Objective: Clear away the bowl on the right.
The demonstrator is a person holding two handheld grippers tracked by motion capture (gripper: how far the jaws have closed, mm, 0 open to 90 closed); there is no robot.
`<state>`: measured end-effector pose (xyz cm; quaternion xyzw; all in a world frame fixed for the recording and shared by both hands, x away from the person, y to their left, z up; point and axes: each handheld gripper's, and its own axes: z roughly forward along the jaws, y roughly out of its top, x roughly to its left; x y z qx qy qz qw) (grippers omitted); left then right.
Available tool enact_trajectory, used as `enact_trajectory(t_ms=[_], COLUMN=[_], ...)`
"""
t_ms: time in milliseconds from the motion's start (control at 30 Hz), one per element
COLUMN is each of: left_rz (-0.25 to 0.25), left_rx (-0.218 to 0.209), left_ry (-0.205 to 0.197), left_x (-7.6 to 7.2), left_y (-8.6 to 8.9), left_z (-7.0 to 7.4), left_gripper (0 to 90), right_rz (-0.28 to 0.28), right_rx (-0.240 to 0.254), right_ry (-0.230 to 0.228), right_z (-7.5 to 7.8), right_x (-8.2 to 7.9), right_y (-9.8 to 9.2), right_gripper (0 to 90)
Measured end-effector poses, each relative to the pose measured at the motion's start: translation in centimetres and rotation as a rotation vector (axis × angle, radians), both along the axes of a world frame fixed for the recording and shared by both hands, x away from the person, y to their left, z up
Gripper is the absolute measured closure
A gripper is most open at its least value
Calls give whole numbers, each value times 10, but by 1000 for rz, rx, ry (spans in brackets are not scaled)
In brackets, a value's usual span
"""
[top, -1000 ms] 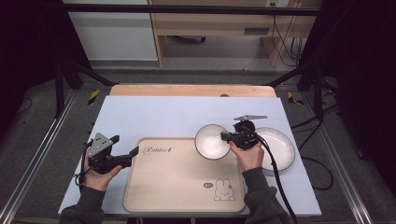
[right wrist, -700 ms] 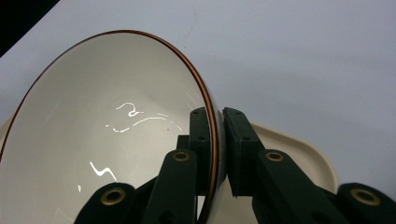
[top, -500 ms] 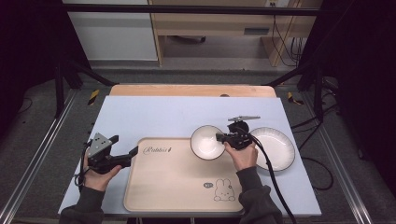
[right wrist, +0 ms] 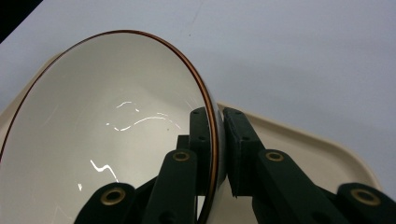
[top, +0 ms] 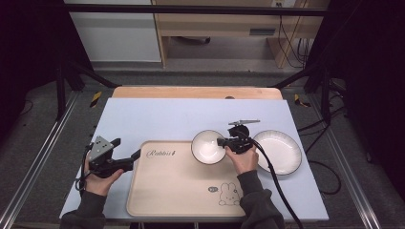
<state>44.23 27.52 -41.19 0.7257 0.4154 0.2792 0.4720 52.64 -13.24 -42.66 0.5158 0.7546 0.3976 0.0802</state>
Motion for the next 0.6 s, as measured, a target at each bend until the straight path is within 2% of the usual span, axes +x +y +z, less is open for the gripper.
enact_trajectory(t_ms=[600], left_rz=[2], left_rx=[0], left_ry=[1], left_x=[0], left_y=[1], left_z=[0], left_gripper=[133], right_rz=[1], right_rx=[-16], right_ry=[40], right_z=[-14], right_x=[5], right_y=[9], right_gripper=[826])
